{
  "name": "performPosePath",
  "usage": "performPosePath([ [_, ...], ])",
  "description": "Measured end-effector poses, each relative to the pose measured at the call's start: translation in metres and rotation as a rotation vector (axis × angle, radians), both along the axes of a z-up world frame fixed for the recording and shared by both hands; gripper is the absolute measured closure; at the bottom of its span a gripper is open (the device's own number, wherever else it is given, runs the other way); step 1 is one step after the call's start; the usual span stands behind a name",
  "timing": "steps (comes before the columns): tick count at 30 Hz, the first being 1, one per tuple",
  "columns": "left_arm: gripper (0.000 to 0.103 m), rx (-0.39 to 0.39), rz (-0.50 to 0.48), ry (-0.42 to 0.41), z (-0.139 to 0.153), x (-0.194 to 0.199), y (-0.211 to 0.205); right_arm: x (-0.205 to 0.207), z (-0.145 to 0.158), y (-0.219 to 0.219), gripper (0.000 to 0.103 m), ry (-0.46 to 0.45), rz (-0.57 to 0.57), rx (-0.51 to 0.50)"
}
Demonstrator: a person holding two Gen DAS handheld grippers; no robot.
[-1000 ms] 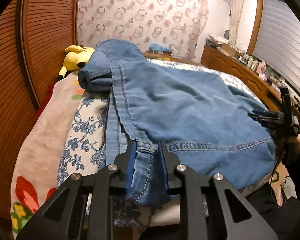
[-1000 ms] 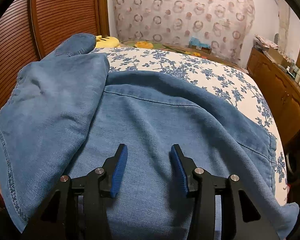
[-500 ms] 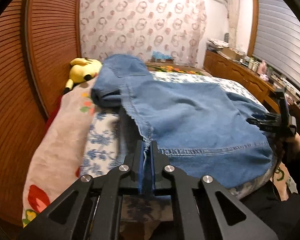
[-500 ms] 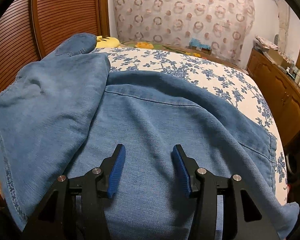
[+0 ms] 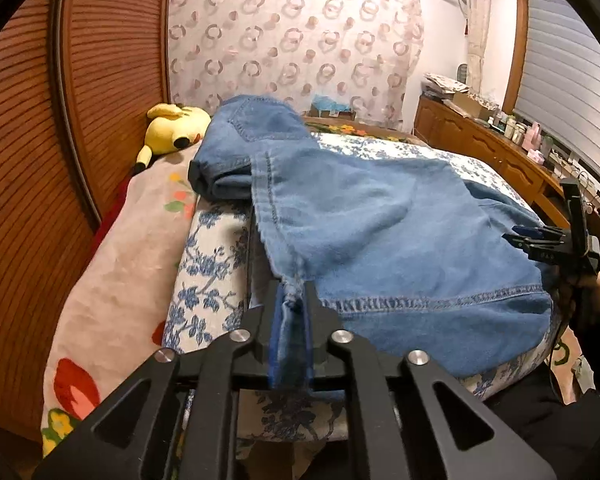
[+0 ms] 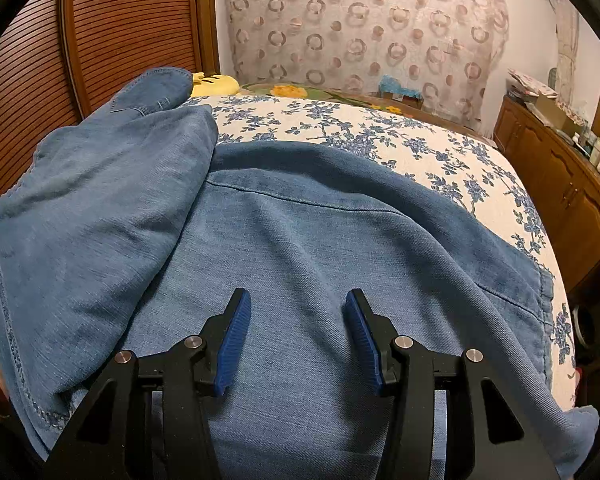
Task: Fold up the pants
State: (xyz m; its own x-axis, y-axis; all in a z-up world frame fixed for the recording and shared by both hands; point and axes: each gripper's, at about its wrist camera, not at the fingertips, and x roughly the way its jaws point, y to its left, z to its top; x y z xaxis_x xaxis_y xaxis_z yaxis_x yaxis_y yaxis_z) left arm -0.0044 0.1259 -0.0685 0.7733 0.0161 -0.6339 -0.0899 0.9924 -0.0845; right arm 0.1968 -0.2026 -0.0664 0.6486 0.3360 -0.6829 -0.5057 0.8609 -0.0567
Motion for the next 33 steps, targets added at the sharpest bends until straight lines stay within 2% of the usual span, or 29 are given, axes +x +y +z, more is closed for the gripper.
performPosePath([
  [1, 0.075, 0.001, -0.006, -0.012, 0.002, 0.001, -0.003, 0.0, 0.0, 0.0, 0.052, 0.0, 0.0, 0.0],
  [3, 0.051, -0.007, -0.02, -0.021, 0.005, 0.004, -0.007, 0.0, 0.0, 0.0, 0.052, 0.0, 0.0, 0.0],
  [4, 0.044, -0.012, -0.026, -0.018, 0.005, 0.008, -0.009, 0.0, 0.0, 0.0, 0.052, 0.0, 0.0, 0.0],
  [5, 0.031, -0.015, -0.028, -0.015, 0.006, 0.01, -0.011, 0.0, 0.0, 0.0, 0.052, 0.0, -0.001, 0.0],
  [6, 0.025, -0.02, -0.034, -0.015, 0.006, 0.014, -0.014, 0.0, 0.0, 0.0, 0.052, 0.0, 0.0, 0.0],
  [20, 0.025, 0.017, -0.213, -0.025, 0.018, 0.073, -0.101, 0.0, -0.001, -0.001, 0.052, -0.003, -0.002, -0.003],
  [28, 0.025, 0.024, -0.262, -0.03, 0.019, 0.085, -0.131, -0.003, 0.0, -0.004, 0.052, -0.018, -0.024, -0.026],
  [33, 0.025, 0.021, -0.28, -0.024, 0.015, 0.085, -0.14, -0.014, 0.015, -0.029, 0.052, -0.056, -0.042, 0.035],
])
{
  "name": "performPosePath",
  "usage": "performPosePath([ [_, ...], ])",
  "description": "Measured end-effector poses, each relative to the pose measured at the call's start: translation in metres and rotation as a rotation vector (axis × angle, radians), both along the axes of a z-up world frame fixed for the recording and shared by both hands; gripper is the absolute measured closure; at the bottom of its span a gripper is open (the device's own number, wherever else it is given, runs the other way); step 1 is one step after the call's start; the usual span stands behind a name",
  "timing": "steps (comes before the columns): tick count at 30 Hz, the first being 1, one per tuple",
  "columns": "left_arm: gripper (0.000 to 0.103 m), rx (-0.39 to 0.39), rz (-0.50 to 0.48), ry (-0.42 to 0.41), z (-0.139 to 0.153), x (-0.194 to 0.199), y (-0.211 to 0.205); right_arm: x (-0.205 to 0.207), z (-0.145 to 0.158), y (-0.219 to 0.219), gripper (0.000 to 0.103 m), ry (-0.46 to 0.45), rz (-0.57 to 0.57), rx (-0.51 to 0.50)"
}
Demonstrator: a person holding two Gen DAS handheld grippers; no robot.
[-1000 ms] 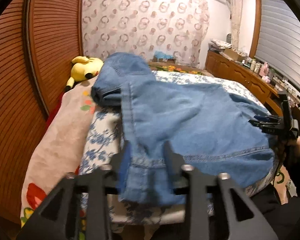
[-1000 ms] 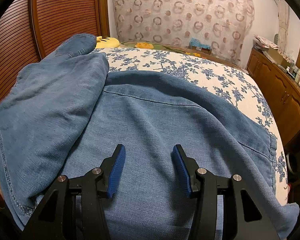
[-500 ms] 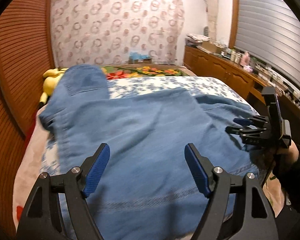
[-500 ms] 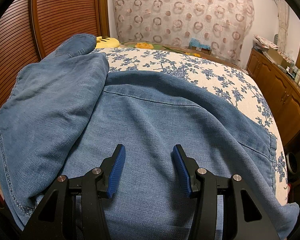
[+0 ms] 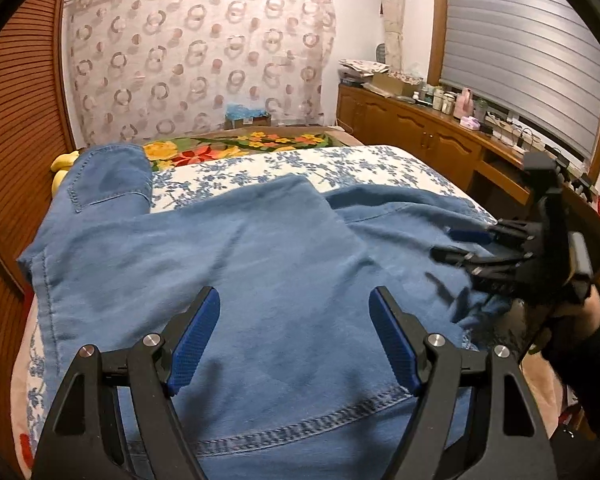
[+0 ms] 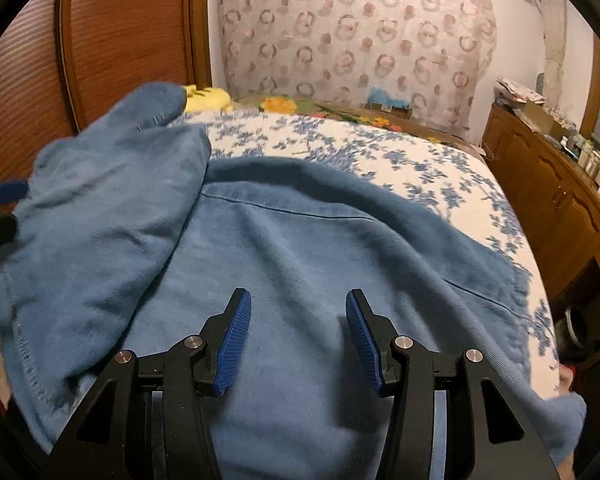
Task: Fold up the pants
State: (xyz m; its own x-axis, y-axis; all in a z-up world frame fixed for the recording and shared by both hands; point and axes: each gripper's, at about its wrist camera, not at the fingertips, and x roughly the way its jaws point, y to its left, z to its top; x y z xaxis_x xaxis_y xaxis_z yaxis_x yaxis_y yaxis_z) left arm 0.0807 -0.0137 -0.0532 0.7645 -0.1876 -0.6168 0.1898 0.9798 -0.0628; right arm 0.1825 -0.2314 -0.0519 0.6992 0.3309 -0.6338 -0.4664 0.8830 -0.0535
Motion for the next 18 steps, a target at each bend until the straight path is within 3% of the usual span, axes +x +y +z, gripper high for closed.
performPosePath([
  [9, 0.025, -0.017, -0.035, 0.025, -0.01, 0.0, -0.016, -0.032, 0.03, -0.085, 0.052, -0.071, -0.128, 0.03],
  [18, 0.025, -0.016, -0.072, 0.064, -0.026, 0.003, -0.035, -0.05, 0.027, -0.158, 0.052, -0.074, -0.287, 0.039],
])
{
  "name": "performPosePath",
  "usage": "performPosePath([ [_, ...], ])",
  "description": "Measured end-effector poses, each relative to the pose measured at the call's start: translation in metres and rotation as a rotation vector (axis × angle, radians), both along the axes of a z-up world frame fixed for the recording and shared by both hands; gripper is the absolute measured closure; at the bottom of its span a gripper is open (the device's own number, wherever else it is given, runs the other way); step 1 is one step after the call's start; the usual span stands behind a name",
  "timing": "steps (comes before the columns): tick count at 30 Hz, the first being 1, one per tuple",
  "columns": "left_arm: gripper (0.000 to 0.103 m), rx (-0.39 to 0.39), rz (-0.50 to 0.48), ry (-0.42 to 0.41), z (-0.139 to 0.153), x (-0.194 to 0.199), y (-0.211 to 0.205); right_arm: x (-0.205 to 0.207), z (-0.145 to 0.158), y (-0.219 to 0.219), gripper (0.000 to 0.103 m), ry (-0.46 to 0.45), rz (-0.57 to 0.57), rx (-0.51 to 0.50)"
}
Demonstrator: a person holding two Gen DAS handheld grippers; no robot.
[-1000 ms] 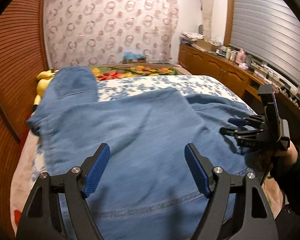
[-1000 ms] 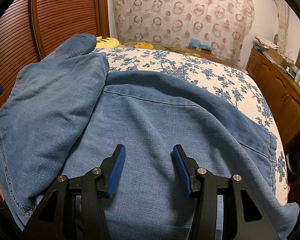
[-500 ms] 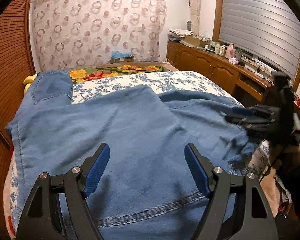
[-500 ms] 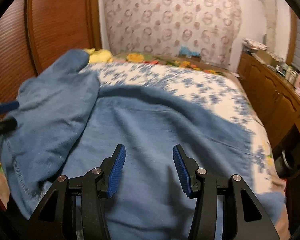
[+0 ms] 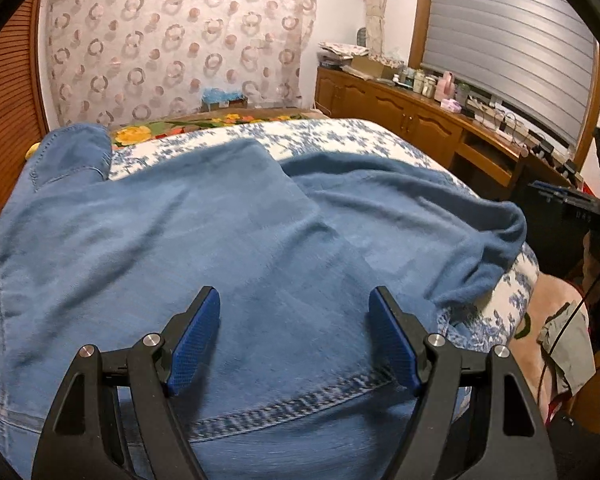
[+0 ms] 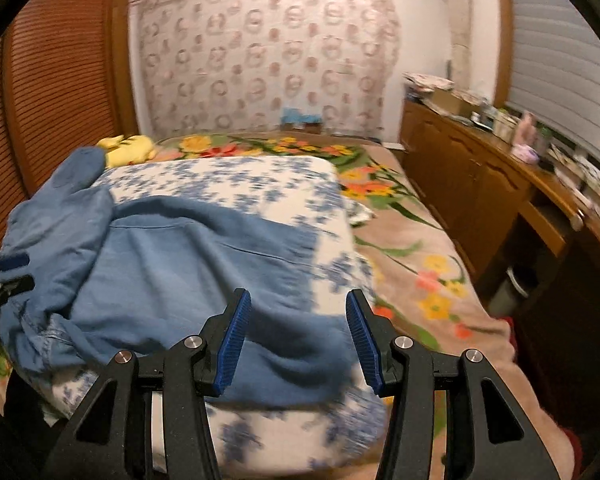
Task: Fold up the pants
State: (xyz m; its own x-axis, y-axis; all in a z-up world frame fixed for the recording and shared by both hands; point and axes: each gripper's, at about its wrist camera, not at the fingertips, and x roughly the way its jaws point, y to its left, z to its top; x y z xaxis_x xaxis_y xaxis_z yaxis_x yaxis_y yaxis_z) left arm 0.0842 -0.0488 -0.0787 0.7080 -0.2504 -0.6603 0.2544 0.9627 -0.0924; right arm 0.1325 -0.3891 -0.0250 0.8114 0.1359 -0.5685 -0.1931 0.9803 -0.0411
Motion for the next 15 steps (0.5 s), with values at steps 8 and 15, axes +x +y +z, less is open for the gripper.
performPosePath([
  [8, 0.025, 0.016, -0.011, 0.034, -0.014, -0.002, -0.011, 0.021, -0.02, -0.011, 0.052, 0.088, -0.017, 0.064],
  [15, 0.025, 0.003, -0.012, 0.047, -0.017, -0.001, -0.009, 0.04, -0.033, -0.009, 0.052, 0.174, 0.009, 0.079],
])
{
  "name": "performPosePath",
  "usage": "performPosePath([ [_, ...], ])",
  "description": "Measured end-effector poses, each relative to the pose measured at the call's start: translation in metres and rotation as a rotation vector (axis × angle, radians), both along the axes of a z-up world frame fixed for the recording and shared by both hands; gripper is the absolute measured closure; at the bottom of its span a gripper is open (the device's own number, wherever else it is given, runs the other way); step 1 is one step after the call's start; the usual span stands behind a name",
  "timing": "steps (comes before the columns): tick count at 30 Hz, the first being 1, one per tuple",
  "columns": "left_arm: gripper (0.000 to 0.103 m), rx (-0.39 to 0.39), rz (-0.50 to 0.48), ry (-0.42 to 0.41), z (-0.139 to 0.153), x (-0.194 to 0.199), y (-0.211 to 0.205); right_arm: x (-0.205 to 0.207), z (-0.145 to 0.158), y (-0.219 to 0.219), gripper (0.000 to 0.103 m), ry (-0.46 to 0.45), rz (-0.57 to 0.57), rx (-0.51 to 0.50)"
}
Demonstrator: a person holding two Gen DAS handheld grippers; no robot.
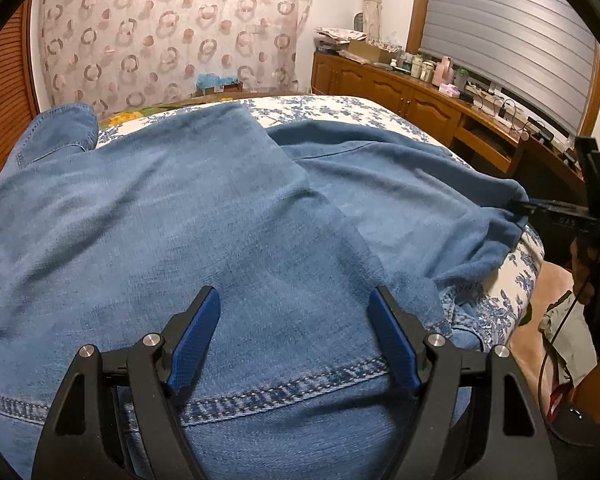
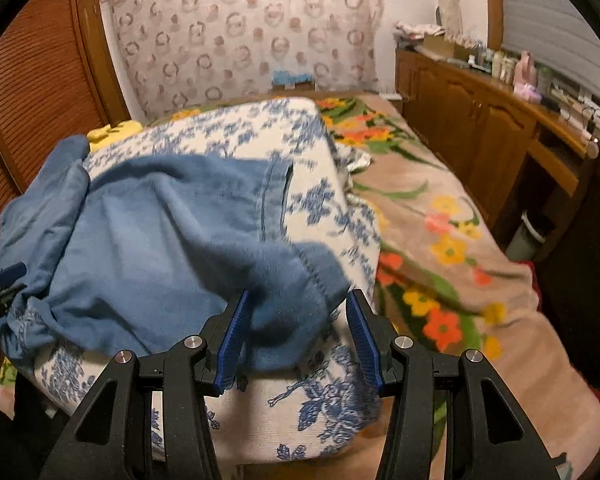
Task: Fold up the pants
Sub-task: 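Grasp the jeans cuff with the right gripper and lift it up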
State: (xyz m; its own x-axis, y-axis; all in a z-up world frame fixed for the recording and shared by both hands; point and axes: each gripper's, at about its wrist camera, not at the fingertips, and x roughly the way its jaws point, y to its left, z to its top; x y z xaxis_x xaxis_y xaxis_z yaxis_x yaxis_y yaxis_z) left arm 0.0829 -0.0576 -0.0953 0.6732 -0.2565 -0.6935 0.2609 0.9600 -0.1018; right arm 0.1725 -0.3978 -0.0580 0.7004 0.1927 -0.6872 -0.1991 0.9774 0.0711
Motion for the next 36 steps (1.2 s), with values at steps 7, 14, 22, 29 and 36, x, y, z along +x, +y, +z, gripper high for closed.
performPosePath([
  [7, 0.025, 0.002, 0.001, -0.019, 0.007, -0.002, 0.003, 0.001, 0.009, -0.003, 0.093, -0.007, 0.072, 0.068],
  [14, 0.025, -0.002, 0.028, -0.065, 0.029, -0.013, 0.021, -0.012, 0.085, 0.019, 0.094, -0.197, 0.185, 0.123],
  [22, 0.025, -0.002, 0.079, -0.109, 0.049, -0.028, 0.048, -0.02, 0.167, 0.096, 0.094, -0.355, 0.445, 0.167],
  [29, 0.025, -0.007, 0.132, -0.136, 0.059, -0.046, 0.071, -0.02, 0.187, 0.178, 0.094, -0.366, 0.662, 0.15],
  [36, 0.025, -0.008, 0.179, -0.145, 0.061, -0.062, 0.094, 0.016, 0.171, 0.225, 0.094, -0.274, 0.78, 0.114],
])
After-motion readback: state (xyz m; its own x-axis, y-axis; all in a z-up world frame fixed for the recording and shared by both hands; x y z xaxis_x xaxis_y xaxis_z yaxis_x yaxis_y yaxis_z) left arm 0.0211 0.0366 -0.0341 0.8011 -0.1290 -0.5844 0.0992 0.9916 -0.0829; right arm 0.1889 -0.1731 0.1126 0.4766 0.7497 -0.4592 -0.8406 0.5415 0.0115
